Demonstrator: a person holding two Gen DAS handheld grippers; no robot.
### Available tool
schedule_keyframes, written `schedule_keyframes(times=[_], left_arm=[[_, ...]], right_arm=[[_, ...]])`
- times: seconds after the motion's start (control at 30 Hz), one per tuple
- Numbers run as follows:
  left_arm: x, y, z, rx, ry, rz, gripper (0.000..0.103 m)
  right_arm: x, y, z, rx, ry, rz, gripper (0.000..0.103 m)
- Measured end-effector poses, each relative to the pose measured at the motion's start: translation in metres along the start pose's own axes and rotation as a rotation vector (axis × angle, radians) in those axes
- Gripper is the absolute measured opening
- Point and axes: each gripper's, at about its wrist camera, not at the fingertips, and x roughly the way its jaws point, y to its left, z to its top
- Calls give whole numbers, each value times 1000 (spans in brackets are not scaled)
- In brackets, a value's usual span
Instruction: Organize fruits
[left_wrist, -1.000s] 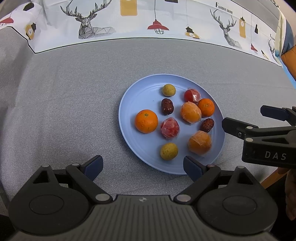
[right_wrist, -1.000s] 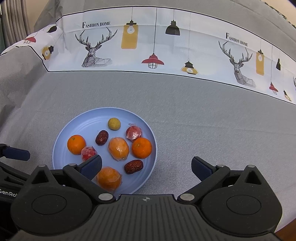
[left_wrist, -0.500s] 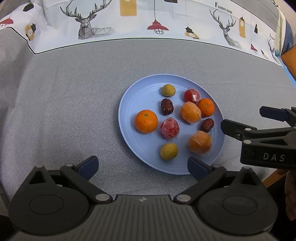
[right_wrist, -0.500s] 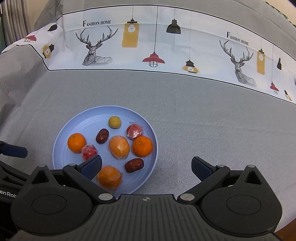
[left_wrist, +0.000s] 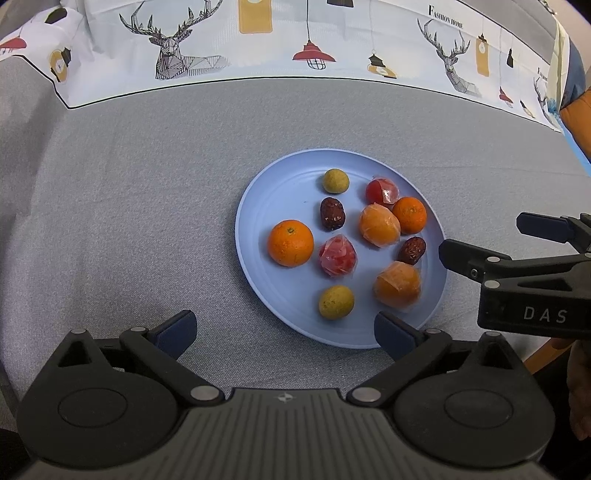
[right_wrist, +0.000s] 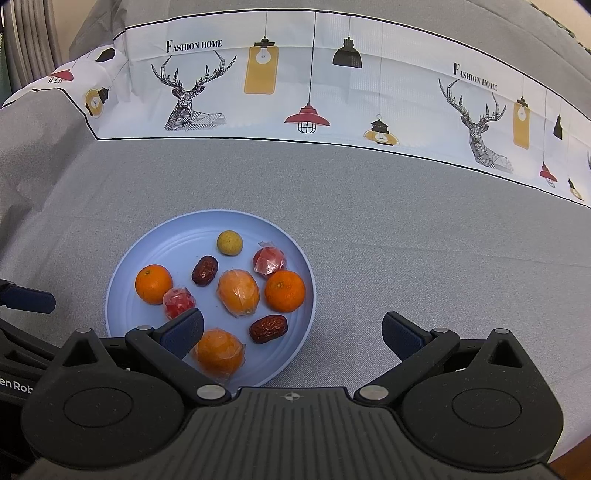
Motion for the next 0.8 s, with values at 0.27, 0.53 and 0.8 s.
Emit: schedule_keyframes(times=[0.27,0.53,0.8], left_arm=[[-4,-2,1,2,-20,-11,102],[-5,4,4,-30,-22,-23,102],[-7,6,10,-48,-40,-65,102]], right_arm=[[-4,2,1,-9,-14,-2,102],[-10,-3,4,10,-28,5,102],[-10,-12,7,54,-36,21,102]])
